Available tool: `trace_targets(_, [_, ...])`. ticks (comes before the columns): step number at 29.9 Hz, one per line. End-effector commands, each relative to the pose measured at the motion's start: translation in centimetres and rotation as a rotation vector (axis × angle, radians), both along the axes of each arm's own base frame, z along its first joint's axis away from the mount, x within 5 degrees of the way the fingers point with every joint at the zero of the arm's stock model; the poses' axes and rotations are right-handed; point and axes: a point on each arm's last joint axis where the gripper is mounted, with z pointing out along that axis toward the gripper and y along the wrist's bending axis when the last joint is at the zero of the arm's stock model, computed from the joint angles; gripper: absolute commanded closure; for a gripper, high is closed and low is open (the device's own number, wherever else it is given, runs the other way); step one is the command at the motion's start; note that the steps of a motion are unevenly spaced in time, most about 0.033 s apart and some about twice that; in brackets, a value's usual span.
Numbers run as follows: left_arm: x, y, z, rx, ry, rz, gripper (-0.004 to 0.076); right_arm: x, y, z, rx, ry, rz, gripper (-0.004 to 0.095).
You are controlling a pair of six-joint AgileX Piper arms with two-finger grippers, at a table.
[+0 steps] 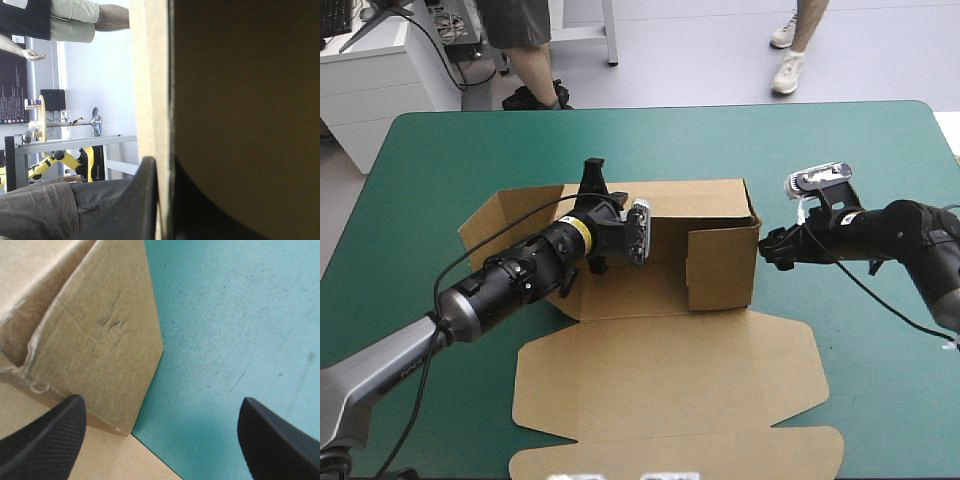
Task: Fold the box
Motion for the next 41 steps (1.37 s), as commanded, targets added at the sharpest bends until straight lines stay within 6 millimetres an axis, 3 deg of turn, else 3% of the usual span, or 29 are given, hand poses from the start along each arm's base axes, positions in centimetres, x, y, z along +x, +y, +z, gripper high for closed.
trace_targets(1, [-0.6, -0.6, 0.7, -0.067, 0.005, -0.019, 0.0732, -0.4, 0.1, 1.5, 0.042, -0.088, 0.002, 0.0157])
trace_targets(15, [-0.6, -0.6, 0.7, -0.066, -0.005, -0.03, 0.0732, -0.8, 1.5, 1.6, 0.145, -0.075, 0.146, 0.0157])
trace_targets(26, [-0.6, -0.8, 0.9, -0.085, -0.019, -0.048, 0.0732, 0.8, 5.4, -0.2, 0.036, -0.136, 0.224, 0.0193])
trace_targets(29, [-0.6, -0.8, 0.9, -0.082, -0.017, -0.045, 0.0732, 0.9, 5.8, -0.2, 0.004, -0.165, 0.22, 0.0251])
trace_targets(32, [-0.6, -0.7, 0.8, -0.076, -0.013, -0.039, 0.0732, 1.0, 5.8, -0.2, -0.021, -0.175, 0.227, 0.037])
trace_targets(41, [-0.6, -0.7, 0.8, -0.075, -0.012, -0.038, 0.0732, 0.7, 5.9, -0.5, -0.041, -0.152, 0.269, 0.0871])
